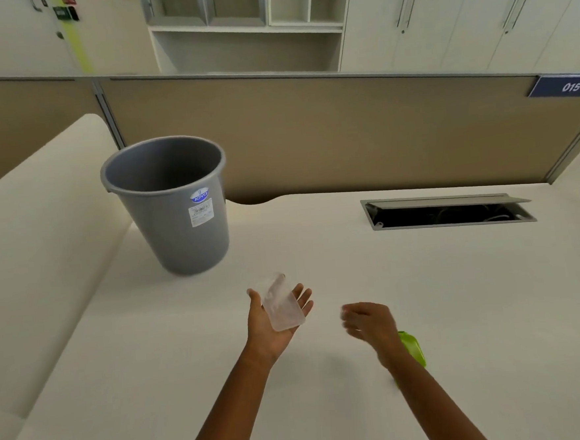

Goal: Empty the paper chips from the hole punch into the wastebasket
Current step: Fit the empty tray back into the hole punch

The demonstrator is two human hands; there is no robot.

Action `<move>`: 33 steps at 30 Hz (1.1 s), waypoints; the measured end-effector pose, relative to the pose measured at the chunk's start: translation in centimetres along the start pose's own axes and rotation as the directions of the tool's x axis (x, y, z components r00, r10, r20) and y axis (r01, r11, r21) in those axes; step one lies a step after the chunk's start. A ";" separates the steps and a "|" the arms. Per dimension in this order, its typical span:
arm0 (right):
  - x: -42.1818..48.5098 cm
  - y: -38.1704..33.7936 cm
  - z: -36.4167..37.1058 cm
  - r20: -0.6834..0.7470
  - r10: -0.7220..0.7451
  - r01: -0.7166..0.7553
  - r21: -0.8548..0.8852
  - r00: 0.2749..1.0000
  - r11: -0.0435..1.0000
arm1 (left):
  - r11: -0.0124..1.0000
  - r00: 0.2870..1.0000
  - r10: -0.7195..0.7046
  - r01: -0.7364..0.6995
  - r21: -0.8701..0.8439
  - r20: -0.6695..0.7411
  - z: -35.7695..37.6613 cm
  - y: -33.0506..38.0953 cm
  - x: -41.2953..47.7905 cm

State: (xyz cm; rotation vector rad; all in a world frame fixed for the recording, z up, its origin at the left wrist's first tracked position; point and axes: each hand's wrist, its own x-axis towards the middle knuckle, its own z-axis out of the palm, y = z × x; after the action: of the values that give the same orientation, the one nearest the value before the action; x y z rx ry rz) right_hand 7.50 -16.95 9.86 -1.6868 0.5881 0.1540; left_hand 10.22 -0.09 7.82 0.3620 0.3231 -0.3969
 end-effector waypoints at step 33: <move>-3.4 1.3 -1.2 0.206 -0.050 0.038 0.063 0.977 0.997 | 0.968 0.985 -0.128 0.150 0.201 -0.118 -3.6 -7.2 -2.1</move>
State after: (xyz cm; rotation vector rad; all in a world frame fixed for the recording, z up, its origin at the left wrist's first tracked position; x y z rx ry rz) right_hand 3.70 -17.20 10.43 -1.6021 0.3945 0.2749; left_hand 4.44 -4.19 3.45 0.5698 0.4115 -0.5535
